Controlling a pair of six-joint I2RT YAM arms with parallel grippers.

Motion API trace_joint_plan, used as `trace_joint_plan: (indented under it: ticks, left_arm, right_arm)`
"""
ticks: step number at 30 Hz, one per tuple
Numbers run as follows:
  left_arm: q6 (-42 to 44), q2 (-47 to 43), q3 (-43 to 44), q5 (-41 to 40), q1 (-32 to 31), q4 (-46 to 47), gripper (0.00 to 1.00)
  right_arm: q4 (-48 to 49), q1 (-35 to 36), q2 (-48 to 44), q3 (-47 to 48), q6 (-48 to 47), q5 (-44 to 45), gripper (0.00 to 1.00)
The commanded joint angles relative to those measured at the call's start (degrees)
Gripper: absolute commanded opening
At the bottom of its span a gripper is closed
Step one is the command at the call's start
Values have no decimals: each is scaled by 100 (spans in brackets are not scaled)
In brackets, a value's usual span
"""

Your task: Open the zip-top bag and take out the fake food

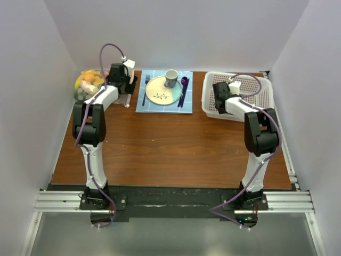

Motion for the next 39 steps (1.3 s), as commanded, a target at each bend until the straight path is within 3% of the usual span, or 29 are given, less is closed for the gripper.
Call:
trace_joint_plan:
  ticks: [1, 8, 12, 21, 24, 27, 31, 36, 39]
  left_arm:
    - [520, 119, -196, -467, -241, 909, 100]
    - [1030, 374, -468, -809, -347, 1190, 100]
    - [1162, 400, -767, -897, -338, 1480, 100]
    - [1241, 515, -891, -862, -338, 1542, 97]
    - [1276, 559, -821, -801, -347, 1437, 91]
    - [1355, 620, -751, -731, -347, 1340, 81]
    - [1399, 787, -496, -652, -356, 893, 47]
    - [1487, 699, -810, -678, -347, 795, 32]
    - [1523, 612, -987, -731, -347, 734, 13]
  right_arm:
    - [-19, -10, -343, -305, 279, -215, 56]
    - [-642, 25, -633, -357, 842, -1305, 42]
    - [-634, 209, -1081, -883, 947, -1753, 36]
    - [-643, 1440, -2039, -2044, 1316, -1947, 28]
    - [-739, 1703, -2381, -2377, 1448, -2009, 25]
    - [-784, 1844, -2776, -2729, 1571, -2167, 23]
    - [-801, 2063, -3199, -3020, 1677, -2535, 22]
    - [-862, 2538, -3349, -3170, 1799, -2589, 18]
    - [-801, 2828, -3331, -3223, 1914, -2650, 17]
